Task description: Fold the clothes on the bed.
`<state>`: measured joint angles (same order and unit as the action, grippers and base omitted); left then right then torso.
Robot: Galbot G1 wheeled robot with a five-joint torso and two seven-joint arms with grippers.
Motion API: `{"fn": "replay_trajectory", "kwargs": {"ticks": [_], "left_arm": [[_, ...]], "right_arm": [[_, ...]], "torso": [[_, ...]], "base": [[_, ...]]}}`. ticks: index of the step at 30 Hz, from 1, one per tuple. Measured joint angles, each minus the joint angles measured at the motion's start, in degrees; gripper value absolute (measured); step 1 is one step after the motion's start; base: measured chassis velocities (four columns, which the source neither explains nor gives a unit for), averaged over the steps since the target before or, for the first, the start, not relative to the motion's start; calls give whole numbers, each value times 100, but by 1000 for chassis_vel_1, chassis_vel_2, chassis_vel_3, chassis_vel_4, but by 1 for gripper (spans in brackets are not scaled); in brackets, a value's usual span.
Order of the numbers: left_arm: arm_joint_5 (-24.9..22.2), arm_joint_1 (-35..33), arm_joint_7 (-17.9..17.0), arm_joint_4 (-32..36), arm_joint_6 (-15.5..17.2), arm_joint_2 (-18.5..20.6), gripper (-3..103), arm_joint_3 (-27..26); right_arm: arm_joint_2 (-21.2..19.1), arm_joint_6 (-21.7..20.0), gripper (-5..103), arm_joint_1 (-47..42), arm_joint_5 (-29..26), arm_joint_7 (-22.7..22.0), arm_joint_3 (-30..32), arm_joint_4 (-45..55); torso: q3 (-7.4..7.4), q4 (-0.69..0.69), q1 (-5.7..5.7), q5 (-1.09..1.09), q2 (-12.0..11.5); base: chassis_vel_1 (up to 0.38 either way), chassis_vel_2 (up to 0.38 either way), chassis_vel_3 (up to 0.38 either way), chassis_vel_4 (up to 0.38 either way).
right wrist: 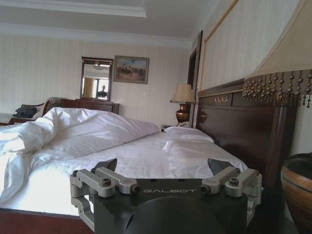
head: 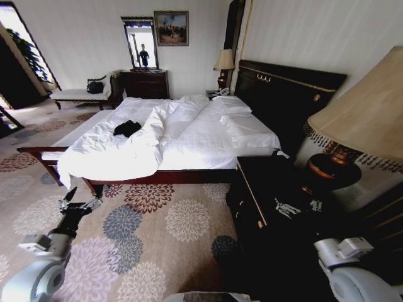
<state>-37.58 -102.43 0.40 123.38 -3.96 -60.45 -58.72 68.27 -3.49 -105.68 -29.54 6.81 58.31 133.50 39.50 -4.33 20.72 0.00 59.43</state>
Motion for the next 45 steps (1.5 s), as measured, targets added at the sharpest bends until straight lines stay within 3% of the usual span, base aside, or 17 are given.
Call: {"fn": "replay_trajectory", "kwargs": {"ticks": [23, 45], "left_arm": [[112, 66, 0, -77, 20, -1, 100, 130], [202, 133, 0, -95, 53, 17, 100, 200]], "right_arm": [[44, -2, 100, -6, 71, 26, 16, 22], [49, -5, 100, 23, 110, 38, -16, -18]], "torso": [[0, 0, 0, 0, 0], [0, 1, 0, 0, 0]], "base": [[0, 0, 0, 0], [-108, 113, 111, -114]]}}
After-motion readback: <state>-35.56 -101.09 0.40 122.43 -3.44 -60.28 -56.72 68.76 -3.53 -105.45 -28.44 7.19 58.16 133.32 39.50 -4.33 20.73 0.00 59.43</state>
